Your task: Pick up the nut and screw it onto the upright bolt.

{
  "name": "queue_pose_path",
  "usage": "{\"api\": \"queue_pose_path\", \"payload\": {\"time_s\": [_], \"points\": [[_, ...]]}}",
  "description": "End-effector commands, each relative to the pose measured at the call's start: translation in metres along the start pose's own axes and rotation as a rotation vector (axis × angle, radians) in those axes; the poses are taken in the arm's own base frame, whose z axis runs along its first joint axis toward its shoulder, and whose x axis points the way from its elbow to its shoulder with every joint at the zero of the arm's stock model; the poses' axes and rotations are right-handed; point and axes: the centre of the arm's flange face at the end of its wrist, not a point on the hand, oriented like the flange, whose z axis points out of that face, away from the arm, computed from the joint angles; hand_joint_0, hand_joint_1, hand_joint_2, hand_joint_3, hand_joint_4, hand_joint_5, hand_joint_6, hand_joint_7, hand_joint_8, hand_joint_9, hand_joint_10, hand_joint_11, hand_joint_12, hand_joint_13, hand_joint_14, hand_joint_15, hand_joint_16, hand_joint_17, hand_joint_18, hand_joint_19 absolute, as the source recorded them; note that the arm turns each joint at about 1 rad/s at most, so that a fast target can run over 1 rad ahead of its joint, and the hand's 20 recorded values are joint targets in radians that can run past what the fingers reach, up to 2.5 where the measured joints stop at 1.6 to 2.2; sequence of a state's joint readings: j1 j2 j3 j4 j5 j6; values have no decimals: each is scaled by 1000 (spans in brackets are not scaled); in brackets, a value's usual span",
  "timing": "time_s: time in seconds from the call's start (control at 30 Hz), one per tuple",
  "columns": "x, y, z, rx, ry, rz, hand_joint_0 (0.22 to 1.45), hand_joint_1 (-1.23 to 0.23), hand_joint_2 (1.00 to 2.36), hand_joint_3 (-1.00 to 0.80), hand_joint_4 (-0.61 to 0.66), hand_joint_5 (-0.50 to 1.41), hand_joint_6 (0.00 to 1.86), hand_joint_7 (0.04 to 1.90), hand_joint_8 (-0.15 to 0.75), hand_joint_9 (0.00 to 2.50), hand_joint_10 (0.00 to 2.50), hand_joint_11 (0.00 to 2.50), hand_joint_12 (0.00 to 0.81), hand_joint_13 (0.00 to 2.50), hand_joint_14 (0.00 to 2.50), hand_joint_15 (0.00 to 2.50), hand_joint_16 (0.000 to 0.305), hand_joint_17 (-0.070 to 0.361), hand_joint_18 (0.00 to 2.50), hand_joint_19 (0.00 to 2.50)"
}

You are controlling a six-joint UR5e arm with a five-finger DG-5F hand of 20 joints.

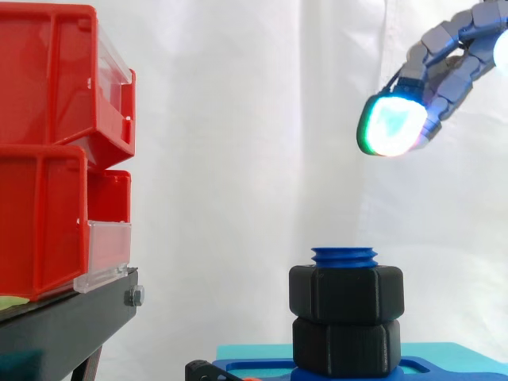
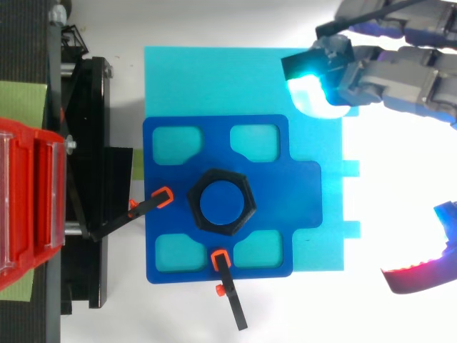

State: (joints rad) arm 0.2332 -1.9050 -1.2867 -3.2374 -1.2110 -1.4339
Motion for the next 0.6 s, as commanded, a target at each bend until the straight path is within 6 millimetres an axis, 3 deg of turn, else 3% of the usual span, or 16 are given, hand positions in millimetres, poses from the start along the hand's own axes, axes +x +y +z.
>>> {"api": "queue_pose_path", "payload": {"time_s": [0.0, 0.57], "points": [[-2, 1, 2, -3, -19, 19, 509, -367, 1000, -500, 146, -202, 501, 674, 213, 397, 0, 0, 313, 315, 0, 0, 33, 74, 0, 0], [-6, 4, 6, -15, -63, 35, 483, -351, 1000, -500, 132, -236, 501, 633, 213, 164, 0, 0, 356, 87, 0, 0, 42, 95, 0, 0]]}}
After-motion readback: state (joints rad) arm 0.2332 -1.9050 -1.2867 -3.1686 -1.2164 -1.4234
